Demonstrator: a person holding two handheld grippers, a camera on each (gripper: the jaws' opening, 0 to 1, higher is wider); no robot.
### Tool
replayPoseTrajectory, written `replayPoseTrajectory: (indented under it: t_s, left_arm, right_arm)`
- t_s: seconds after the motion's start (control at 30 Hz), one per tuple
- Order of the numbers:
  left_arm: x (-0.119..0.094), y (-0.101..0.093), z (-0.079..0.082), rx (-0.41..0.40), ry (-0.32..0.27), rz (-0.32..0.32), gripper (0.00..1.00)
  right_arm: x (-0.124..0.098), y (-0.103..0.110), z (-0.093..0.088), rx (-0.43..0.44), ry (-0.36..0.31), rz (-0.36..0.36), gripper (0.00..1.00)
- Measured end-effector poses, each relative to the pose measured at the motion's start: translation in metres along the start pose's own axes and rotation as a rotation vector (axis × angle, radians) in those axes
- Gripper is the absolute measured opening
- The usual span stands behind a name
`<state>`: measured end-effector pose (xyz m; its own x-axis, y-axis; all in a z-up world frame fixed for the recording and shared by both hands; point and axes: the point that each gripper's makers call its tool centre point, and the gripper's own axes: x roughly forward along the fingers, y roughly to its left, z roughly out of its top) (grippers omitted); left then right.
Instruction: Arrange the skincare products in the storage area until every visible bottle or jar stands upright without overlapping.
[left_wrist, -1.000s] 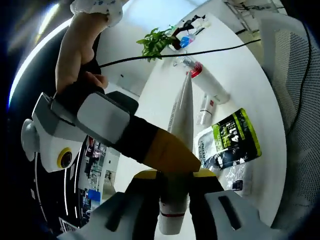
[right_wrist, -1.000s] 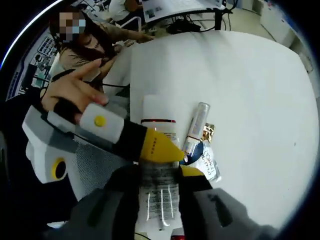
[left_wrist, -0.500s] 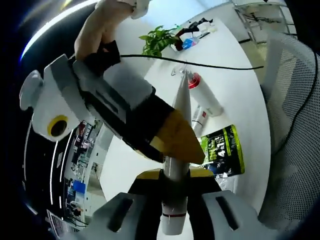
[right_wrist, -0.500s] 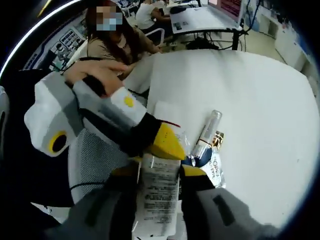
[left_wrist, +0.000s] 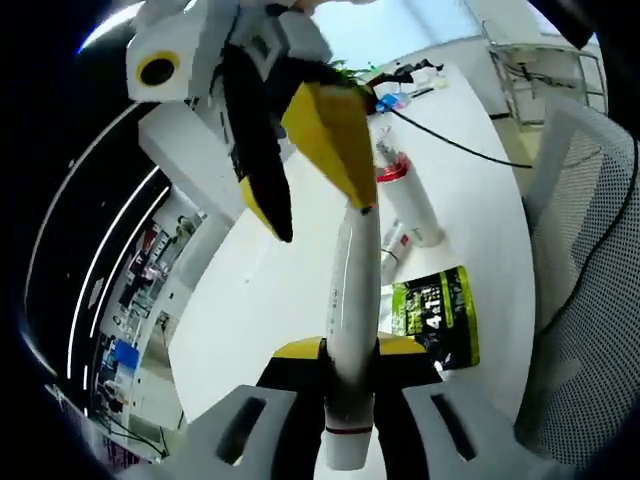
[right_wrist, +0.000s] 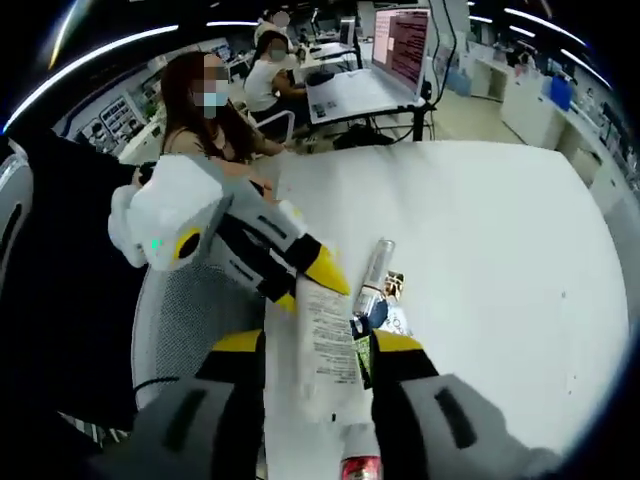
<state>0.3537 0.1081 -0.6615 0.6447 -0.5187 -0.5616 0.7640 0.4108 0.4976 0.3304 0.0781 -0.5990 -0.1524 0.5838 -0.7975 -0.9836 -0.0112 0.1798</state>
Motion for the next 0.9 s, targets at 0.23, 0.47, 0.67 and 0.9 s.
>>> replayPoseTrajectory:
  t_s: [0.23,0.47,0.67,0.9]
  left_arm:
    - [0.002,0.003,0.007,-0.145,-0.072,-0.045,0.12]
    - [0.001,-0.006,0.025,-0.294,-0.161,-0.125,0.12]
    - [0.006,-0.007,0.036,-0.384,-0.23,-0.179,0.12]
    - [0.016,-0.023,0.049,-0.396,-0.261,-0.243,0.12]
  right_arm:
    - [-0.008,-0.02,-0.005,-0.122,-0.016,-0.148,0.44]
    - [-0.014,-0.024,-0.005,-0.252,-0.034,-0.167,0.27]
    - [-0.018,-0.026,-0.02,-0.297,0.01,-0.182,0.22]
    - [-0.025,-0.022,-0.034,-0.31,0.052,-0.161,0.15]
